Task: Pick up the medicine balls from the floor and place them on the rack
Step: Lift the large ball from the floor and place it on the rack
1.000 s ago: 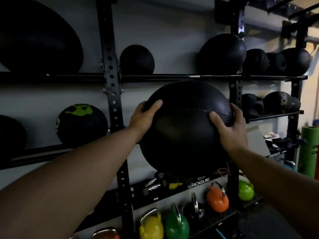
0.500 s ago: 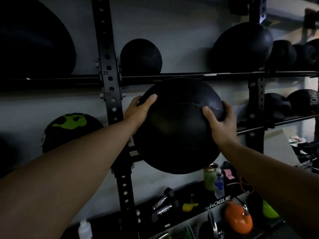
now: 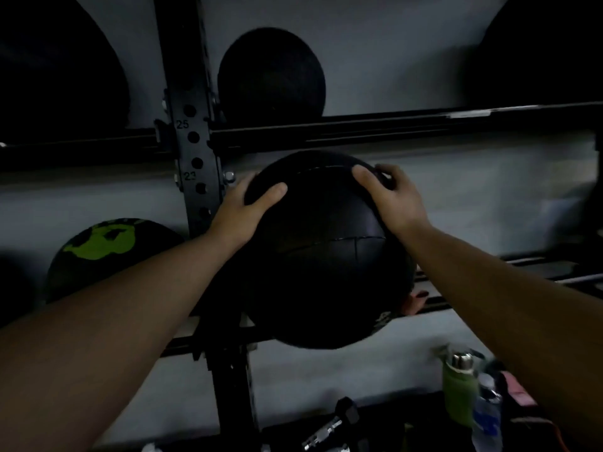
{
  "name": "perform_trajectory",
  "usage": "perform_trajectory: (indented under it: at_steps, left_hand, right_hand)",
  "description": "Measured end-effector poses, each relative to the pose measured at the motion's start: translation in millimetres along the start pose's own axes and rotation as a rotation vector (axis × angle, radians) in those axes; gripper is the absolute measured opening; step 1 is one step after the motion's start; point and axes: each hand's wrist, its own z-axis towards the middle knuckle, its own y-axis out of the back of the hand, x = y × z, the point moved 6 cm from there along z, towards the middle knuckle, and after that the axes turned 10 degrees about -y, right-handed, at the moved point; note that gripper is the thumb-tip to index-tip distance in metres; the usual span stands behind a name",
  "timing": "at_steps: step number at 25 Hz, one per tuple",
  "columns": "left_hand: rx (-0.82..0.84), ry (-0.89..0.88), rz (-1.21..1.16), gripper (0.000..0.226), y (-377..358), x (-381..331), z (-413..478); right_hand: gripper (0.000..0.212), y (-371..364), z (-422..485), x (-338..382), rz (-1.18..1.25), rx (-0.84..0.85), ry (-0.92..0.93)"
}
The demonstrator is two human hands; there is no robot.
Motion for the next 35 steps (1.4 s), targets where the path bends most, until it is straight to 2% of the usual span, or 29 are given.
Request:
perform_trajectory:
  at_steps: [1,3,5,8,11,13,14,18,24,28,31,35]
  left_hand:
    - [-0.023,-0.032,0.065,0.091,5.4,0.9,0.0]
    - [-0.045,-0.111,0.205,0.109,11.6,0.8,-0.9]
    - [0.063,-0.191,0.378,0.124,-8.2,-12.0,1.0]
    - [0.27,-0.167,0.67,0.132,-54.0,-23.8,3.4]
    - [0.243,-0.122,0.714,0.129,-63.3,-13.0,17.9]
    - [0.207,-0.125,0.718,0.126,-56.5,-4.2,28.0]
    - [0.191,-0.128,0.719,0.125,-53.5,-0.4,31.2]
    - [0.163,-0.142,0.711,0.123,-52.3,5.7,32.3]
    - [0.148,-0.083,0.651,0.133,-45.5,4.1,13.3]
    - [0.207,-0.086,0.703,0.123,-34.2,1.2,-2.5]
    - [0.305,-0.138,0.733,0.121,-13.5,-6.0,-13.9]
    - [0.382,-0.256,0.728,0.087,14.9,-23.1,-38.2]
  right_hand:
    - [0.096,-14.6,15.6,4.7,-0.016,0.03,0.013]
    - [0.093,-38.0,42.3,7.3,-0.041,0.061,0.038]
    - [0.09,-43.7,63.3,1.6,-0.036,0.054,0.045]
    - [0.073,-41.4,90.4,-13.1,-0.07,0.053,0.02]
    - [0.049,-41.7,97.8,-17.2,-0.153,0.06,0.077]
    - [0.042,-40.7,90.3,-22.8,-0.152,0.07,0.155]
    - [0.045,-41.0,83.8,-29.1,-0.131,0.101,0.192]
    - [0.078,-35.3,58.1,-54.8,-0.158,0.236,0.265]
    - [0.08,-3.3,19.1,-47.0,-0.448,0.29,0.187]
    - [0.069,34.2,-15.0,-31.0,-0.644,0.216,0.136]
    - [0.07,59.0,-53.5,-16.3,-0.74,0.12,0.073]
    - [0.073,84.6,-117.0,7.2,-0.847,-0.005,-0.005]
